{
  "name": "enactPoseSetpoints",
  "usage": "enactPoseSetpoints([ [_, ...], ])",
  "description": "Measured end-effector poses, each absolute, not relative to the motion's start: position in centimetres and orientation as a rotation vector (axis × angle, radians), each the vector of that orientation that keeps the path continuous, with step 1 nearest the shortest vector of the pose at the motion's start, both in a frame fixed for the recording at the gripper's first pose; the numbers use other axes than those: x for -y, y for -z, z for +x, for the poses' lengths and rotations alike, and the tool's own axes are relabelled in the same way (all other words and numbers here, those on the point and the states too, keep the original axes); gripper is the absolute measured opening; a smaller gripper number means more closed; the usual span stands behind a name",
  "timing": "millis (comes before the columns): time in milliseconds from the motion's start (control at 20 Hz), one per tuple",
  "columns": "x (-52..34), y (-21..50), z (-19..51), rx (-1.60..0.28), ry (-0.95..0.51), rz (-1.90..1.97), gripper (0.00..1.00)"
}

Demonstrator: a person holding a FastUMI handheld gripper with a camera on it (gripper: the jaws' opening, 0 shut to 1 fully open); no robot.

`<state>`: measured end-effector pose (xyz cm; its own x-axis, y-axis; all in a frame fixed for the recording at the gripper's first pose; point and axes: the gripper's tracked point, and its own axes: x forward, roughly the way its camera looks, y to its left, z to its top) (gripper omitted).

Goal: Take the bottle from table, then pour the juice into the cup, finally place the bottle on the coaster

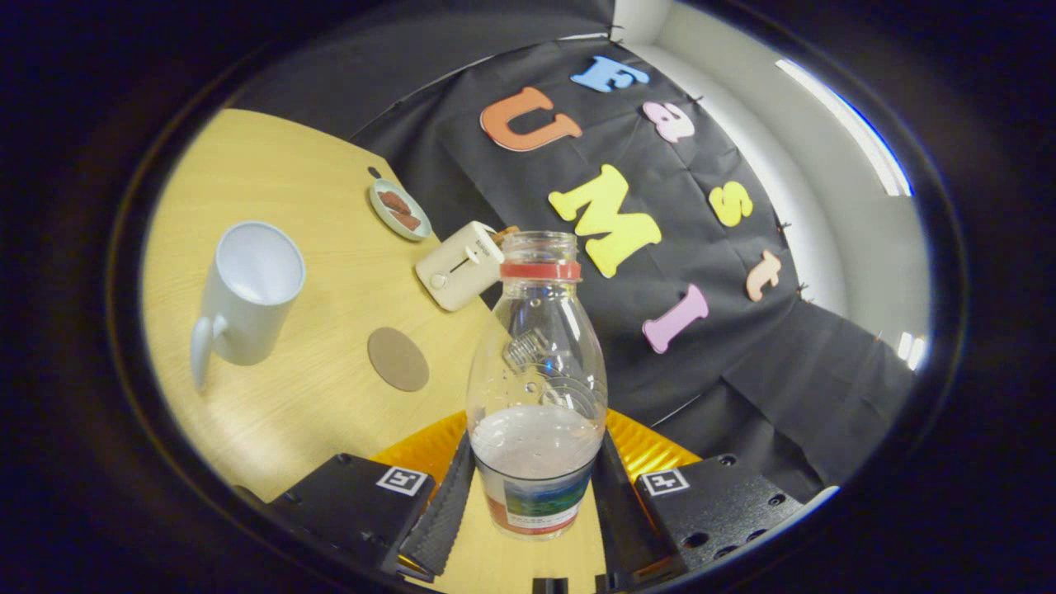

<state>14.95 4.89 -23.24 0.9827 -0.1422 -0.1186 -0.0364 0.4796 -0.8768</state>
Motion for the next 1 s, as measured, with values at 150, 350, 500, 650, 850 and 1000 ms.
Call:
enactPoseSetpoints([
  [150,-5.8,22.8,15.1,-0.141,0.060,-1.210,0.79],
  [350,-6.5,22.9,14.9,-0.106,0.059,-1.353,0.79],
  [500,-7.2,22.5,15.0,-0.058,0.075,-1.442,0.79],
  [650,-8.0,22.7,15.2,-0.024,0.069,-1.521,0.79],
  [850,-8.8,23.2,15.5,0.016,0.069,-1.614,0.79],
  [1000,-9.1,23.8,15.8,0.018,0.064,-1.666,0.79],
])
